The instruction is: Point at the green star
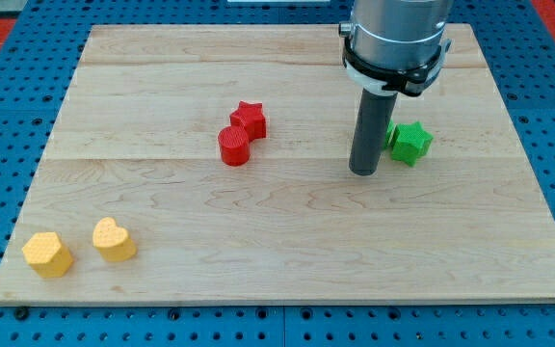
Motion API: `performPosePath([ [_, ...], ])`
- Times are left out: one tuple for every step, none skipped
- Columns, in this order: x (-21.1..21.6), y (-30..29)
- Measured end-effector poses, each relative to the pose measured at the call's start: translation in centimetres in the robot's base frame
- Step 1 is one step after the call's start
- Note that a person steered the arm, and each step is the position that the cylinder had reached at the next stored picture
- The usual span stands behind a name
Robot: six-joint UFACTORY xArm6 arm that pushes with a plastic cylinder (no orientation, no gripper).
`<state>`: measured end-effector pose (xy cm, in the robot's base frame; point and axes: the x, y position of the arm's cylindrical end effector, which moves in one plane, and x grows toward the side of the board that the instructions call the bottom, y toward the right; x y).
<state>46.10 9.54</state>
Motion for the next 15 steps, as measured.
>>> performPosePath([
  [0.0,0.0],
  [0.0,0.1],
  [0.0,0.2],
  [0.0,0.2],
  [0.6,0.7],
  [0.7,0.7],
  [0.7,0.7],
  [0.7,0.9],
  [0.7,1.4],
  [0.7,1.9],
  [0.7,2.3],
  [0.9,2.7],
  [0.9,2.7],
  [1.0,2.7],
  [2.2,3.5],
])
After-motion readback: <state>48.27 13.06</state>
